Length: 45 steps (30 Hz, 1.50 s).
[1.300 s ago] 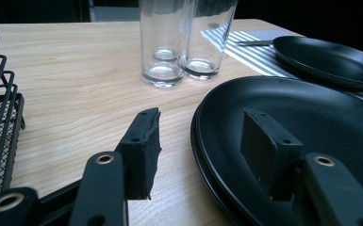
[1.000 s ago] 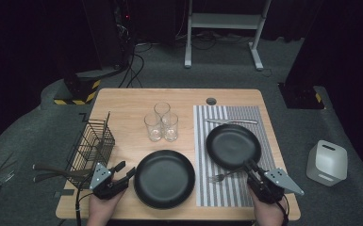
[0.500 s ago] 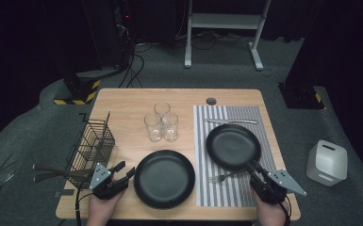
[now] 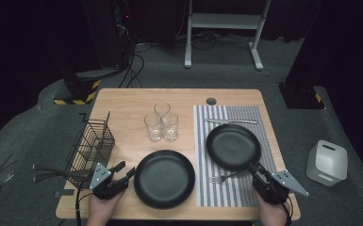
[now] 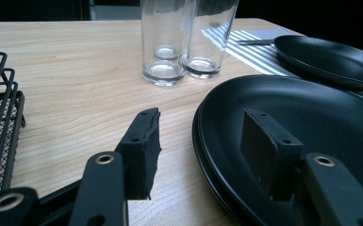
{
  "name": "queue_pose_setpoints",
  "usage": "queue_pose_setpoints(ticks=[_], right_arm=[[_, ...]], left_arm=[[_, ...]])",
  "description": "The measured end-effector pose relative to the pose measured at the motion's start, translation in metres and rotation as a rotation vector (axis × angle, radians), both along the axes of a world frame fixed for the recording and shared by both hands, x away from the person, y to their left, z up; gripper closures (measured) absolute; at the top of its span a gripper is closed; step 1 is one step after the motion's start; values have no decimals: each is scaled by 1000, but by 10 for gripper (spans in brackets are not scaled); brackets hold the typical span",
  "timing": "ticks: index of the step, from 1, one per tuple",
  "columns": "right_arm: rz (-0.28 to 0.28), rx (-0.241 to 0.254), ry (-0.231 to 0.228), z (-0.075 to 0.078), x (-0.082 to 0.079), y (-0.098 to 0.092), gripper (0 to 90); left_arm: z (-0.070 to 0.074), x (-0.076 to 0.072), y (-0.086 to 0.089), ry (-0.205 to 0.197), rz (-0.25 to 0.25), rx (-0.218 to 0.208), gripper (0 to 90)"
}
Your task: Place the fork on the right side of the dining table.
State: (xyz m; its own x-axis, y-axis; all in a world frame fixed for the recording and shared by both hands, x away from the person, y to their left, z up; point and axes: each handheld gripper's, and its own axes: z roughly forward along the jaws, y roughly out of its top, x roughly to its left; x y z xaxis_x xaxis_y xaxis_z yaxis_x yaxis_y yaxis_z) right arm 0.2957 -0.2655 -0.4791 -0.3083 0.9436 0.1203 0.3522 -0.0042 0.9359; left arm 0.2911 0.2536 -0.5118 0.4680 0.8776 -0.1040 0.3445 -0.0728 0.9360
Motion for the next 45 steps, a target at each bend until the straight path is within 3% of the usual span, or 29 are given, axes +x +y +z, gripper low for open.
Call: queue_pose_setpoints(ticks=[27, 45], right_arm=[[-40, 43, 38, -20, 4, -14, 637], [-58, 36, 54, -26, 5, -18, 614]], left_arm=[[0, 0, 0, 4, -4, -6, 479], [-1, 0, 0, 7, -7, -5, 478]])
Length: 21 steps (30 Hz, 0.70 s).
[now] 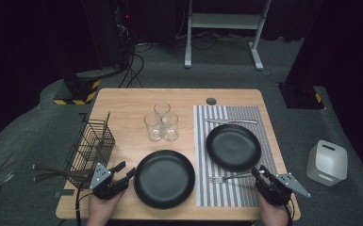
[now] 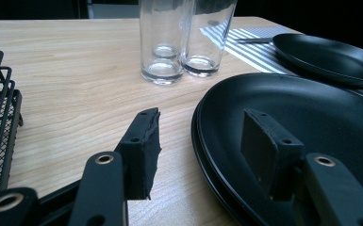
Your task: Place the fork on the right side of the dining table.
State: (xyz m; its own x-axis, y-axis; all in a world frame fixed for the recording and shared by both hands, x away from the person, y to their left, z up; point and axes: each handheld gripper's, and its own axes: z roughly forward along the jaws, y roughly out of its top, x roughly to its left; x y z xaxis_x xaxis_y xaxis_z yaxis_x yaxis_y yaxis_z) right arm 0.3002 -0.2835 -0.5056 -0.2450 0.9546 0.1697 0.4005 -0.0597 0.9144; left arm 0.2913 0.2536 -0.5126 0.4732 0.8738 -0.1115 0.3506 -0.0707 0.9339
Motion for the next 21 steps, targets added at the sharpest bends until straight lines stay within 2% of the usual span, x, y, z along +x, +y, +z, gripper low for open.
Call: queue_pose_setpoints(ticks=[4, 21], right_arm=[[-11, -29, 5, -2, 0, 0, 635], [-23, -18, 16, -5, 0, -2, 631]], left_arm=[[0, 0, 0, 2, -1, -1, 478], [-1, 0, -1, 3, -3, -2, 478]])
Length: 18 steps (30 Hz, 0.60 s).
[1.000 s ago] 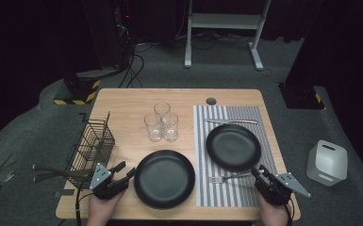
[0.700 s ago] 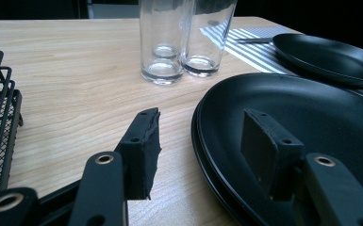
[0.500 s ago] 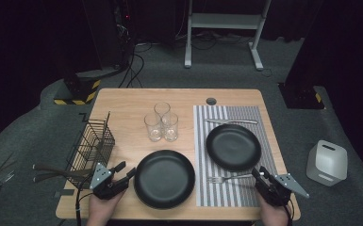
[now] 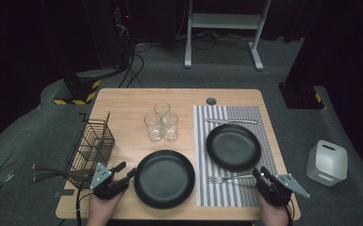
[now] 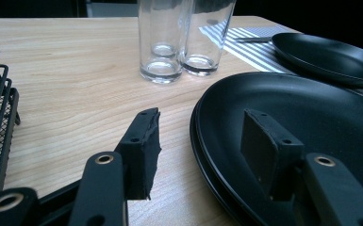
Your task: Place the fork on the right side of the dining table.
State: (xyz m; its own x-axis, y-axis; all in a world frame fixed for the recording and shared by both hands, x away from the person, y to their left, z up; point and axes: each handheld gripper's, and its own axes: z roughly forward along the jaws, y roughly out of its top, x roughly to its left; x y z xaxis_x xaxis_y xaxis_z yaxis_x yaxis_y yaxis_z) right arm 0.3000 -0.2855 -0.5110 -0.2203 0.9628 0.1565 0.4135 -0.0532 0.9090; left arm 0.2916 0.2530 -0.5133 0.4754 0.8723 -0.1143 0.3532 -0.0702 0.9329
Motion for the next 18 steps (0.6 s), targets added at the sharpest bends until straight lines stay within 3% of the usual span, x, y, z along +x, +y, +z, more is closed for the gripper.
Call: queue_pose_setpoints(ticks=[18], right_arm=[[-5, 9, -3, 0, -1, -2, 628]], left_arm=[[0, 0, 0, 0, 1, -2, 478]])
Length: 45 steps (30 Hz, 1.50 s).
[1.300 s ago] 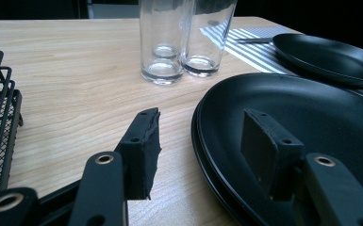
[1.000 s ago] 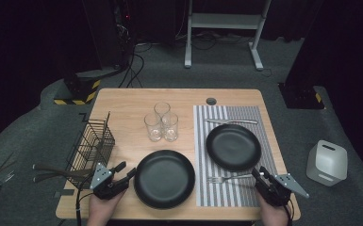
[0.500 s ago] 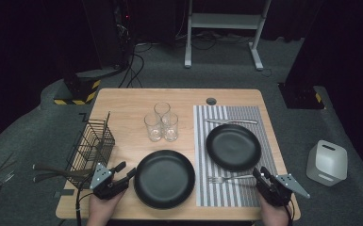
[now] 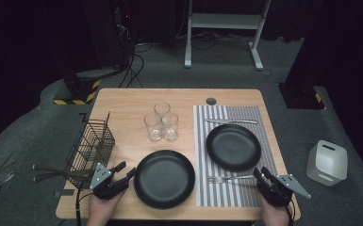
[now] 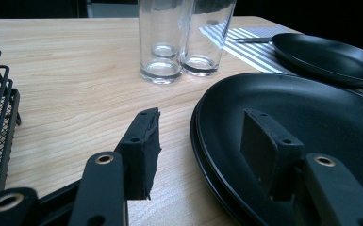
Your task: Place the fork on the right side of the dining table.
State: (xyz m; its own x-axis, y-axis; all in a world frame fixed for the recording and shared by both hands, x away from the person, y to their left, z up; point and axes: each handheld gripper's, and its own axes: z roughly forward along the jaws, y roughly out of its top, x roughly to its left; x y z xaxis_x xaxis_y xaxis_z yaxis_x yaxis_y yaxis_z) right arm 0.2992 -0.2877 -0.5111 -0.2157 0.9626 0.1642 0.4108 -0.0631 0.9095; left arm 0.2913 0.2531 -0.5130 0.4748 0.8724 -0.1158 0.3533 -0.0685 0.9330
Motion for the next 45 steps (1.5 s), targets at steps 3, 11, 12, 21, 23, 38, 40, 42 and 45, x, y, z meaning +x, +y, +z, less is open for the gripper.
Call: queue_pose_setpoints(ticks=[3, 11, 12, 21, 23, 38, 40, 42, 45], right_arm=[[-1, 1, -1, 0, 0, 0, 628], [-2, -1, -9, 2, 0, -1, 629], [-2, 0, -10, 2, 0, -1, 629], [6, -7, -13, 2, -1, 1, 629], [11, -10, -11, 2, -1, 3, 629], [46, -32, -5, -1, 1, 15, 620], [56, -37, -5, -2, 2, 18, 616], [63, -42, -5, -2, 2, 20, 610], [78, -52, -3, -2, 4, 26, 609]], left_arm=[[0, 0, 0, 0, 0, 1, 479], [0, 0, 0, 0, 1, 0, 478], [0, 0, 0, 0, 1, 0, 478], [1, 0, 1, -3, 2, 4, 478], [0, 0, 1, -3, 2, 3, 478], [0, 0, 0, 1, -1, 3, 478], [0, 0, 0, 1, 0, 4, 478], [0, 0, 0, 1, 1, 1, 478], [-1, 0, 0, 2, 1, 4, 478]])
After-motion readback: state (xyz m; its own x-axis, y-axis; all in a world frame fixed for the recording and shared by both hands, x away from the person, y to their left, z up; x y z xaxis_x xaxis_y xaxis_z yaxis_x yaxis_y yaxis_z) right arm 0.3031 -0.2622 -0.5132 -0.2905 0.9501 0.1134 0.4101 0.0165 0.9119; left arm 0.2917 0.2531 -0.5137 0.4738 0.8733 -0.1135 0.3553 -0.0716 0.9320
